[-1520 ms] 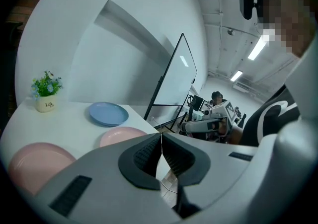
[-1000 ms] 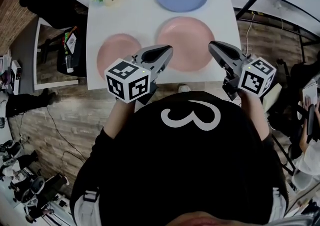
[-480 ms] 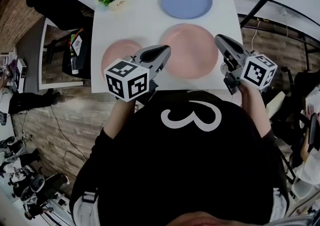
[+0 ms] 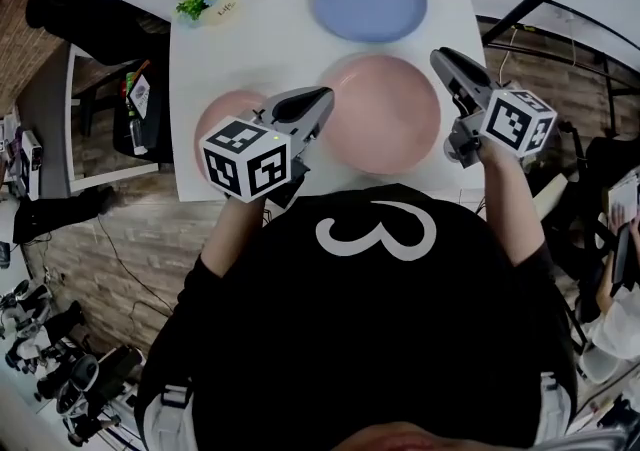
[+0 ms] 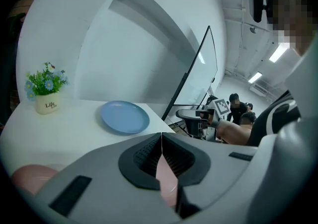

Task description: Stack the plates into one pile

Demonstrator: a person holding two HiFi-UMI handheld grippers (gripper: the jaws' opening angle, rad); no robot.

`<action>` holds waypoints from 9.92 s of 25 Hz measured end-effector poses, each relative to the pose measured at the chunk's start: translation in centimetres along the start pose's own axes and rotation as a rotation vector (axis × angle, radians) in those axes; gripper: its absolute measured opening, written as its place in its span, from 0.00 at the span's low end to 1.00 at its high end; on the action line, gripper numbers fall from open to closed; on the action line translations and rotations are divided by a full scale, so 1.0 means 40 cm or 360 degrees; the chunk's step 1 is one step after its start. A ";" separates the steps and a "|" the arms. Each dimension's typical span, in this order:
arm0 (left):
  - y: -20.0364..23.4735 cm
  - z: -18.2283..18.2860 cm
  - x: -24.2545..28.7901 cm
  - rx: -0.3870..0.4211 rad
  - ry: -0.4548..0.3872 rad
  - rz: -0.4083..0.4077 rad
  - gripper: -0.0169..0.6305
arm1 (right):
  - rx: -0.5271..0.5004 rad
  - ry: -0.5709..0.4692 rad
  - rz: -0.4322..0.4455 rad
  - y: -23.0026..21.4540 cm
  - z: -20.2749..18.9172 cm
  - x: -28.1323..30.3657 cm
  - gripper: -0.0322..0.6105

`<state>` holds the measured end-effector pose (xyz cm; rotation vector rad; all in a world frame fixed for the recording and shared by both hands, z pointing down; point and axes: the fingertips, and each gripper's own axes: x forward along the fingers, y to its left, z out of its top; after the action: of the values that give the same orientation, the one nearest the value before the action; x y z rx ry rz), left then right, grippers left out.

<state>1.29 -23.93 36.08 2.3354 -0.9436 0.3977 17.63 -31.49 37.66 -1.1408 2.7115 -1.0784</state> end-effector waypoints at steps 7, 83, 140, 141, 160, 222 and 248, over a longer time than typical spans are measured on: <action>0.079 -0.001 0.019 -0.0048 0.0040 -0.0012 0.05 | 0.0046 0.0086 -0.0212 -0.157 0.003 0.113 0.19; 0.288 -0.082 -0.021 -0.0330 -0.0041 0.0164 0.05 | 0.0378 0.0119 -0.0810 -0.466 -0.008 0.323 0.10; 0.043 -0.186 -0.098 -0.0226 -0.0139 0.0282 0.05 | 0.0371 0.0115 -0.0352 -0.115 -0.210 -0.107 0.10; 0.045 -0.190 -0.101 -0.0232 -0.0138 0.0290 0.05 | 0.0377 0.0128 -0.0346 -0.117 -0.221 -0.107 0.10; 0.060 -0.222 -0.098 -0.0281 -0.0120 0.0309 0.05 | 0.0327 0.0295 -0.0414 -0.160 -0.321 -0.095 0.11; 0.162 -0.289 -0.445 -0.0235 -0.0082 0.0247 0.05 | 0.0042 0.0121 -0.0321 0.279 -0.352 0.020 0.17; 0.283 -0.486 -0.699 -0.0404 -0.0154 0.0388 0.05 | 0.0115 0.0453 -0.0240 0.495 -0.685 0.289 0.35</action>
<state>-27.50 -3.57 42.86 2.0319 -1.2543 0.2450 -10.35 -12.71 49.54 -1.2886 2.7974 -1.4512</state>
